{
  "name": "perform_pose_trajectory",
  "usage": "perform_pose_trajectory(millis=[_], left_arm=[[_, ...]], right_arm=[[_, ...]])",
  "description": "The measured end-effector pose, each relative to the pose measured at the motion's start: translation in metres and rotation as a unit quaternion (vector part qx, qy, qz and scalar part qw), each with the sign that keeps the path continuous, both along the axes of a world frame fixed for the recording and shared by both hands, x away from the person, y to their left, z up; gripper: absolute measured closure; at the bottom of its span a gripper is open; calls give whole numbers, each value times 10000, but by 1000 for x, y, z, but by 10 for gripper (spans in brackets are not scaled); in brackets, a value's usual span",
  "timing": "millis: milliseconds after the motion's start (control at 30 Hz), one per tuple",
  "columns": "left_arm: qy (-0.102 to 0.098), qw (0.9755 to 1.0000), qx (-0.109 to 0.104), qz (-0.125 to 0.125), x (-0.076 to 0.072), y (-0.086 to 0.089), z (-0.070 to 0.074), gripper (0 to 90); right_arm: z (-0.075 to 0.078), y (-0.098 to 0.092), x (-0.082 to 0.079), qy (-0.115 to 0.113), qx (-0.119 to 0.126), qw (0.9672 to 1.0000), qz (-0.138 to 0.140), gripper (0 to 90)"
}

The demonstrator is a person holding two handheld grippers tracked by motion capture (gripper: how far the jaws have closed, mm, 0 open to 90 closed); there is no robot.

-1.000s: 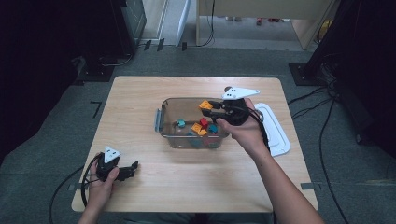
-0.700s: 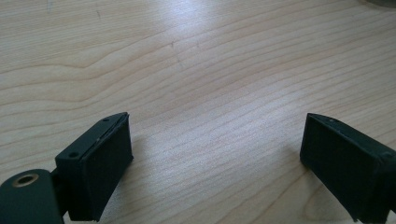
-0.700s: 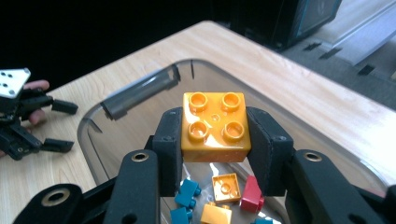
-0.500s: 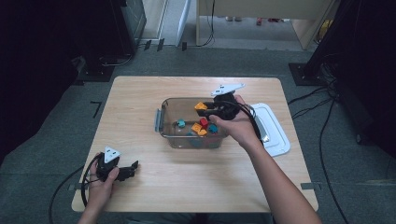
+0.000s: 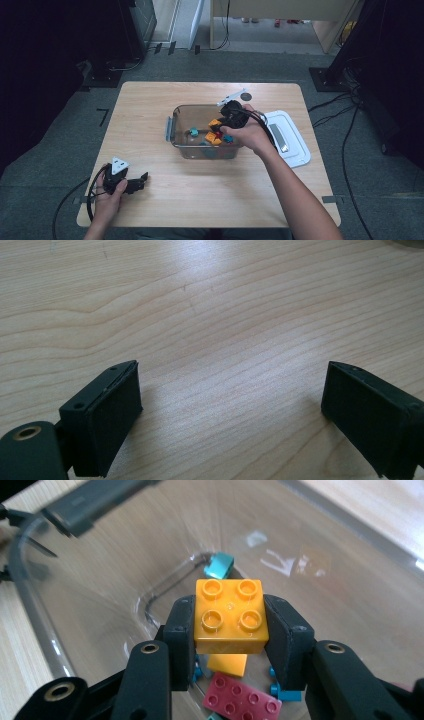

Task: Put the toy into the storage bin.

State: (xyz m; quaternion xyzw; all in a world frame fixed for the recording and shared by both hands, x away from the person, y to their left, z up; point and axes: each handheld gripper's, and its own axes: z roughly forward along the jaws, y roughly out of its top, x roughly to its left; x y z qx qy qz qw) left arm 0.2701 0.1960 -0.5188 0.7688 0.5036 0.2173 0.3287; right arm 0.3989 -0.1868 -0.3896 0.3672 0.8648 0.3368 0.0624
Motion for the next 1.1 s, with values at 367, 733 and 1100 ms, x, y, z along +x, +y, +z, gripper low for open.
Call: perform_pose_trajectory(millis=[367,733,1100], left_arm=[[1,10000,1,-1,0,0,0,91],[1,10000,0,-3,0,0,0,91],[1,10000,0,-7,0,0,0,91]], right_arm=[[-11,0,5,439,-400,9982,-78,599],[-7,-2,3,294,-285,9991,-96,422],[18,-22,-15,-243,152,9992,-289,329]])
